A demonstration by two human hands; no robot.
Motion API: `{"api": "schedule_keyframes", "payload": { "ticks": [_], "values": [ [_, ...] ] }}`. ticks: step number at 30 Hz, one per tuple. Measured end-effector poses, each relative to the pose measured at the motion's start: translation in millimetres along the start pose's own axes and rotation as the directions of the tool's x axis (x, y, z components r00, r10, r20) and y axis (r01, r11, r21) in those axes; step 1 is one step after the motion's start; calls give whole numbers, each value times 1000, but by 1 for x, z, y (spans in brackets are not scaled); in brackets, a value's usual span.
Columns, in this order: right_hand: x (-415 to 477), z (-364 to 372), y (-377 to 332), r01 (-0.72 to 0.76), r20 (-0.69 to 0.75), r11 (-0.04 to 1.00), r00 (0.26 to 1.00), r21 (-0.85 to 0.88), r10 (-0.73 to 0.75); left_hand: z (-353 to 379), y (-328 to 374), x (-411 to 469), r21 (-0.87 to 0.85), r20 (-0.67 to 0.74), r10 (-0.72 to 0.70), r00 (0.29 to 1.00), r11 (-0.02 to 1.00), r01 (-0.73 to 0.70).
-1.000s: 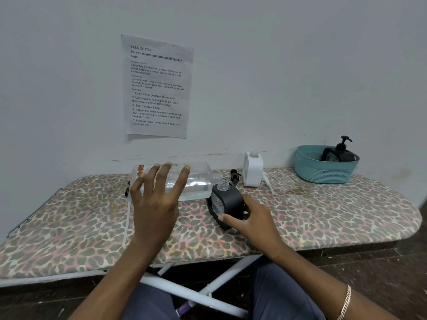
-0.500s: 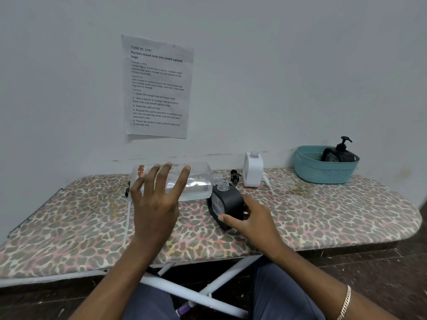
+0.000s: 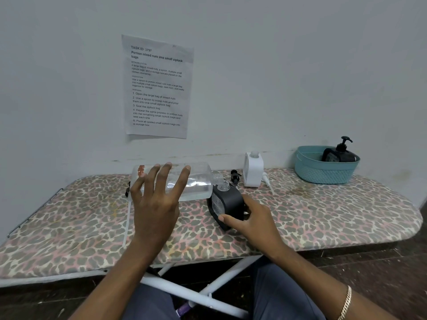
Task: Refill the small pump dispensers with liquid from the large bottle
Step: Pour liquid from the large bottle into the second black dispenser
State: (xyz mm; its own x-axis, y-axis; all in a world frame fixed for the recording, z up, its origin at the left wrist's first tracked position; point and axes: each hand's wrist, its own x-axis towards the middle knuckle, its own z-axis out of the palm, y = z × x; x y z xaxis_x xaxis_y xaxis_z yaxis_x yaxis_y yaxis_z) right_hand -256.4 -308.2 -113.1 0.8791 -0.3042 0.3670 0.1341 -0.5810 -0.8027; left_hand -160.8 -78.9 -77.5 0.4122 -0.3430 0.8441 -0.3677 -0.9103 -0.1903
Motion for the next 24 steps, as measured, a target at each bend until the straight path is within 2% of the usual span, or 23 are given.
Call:
{"api": "schedule_keyframes", "payload": {
  "ticks": [24],
  "values": [
    [0,0,0,-8,8,1000,1000,-3,8,2,-1,-1,-2,-4,5,1000,1000,-5]
  ]
}}
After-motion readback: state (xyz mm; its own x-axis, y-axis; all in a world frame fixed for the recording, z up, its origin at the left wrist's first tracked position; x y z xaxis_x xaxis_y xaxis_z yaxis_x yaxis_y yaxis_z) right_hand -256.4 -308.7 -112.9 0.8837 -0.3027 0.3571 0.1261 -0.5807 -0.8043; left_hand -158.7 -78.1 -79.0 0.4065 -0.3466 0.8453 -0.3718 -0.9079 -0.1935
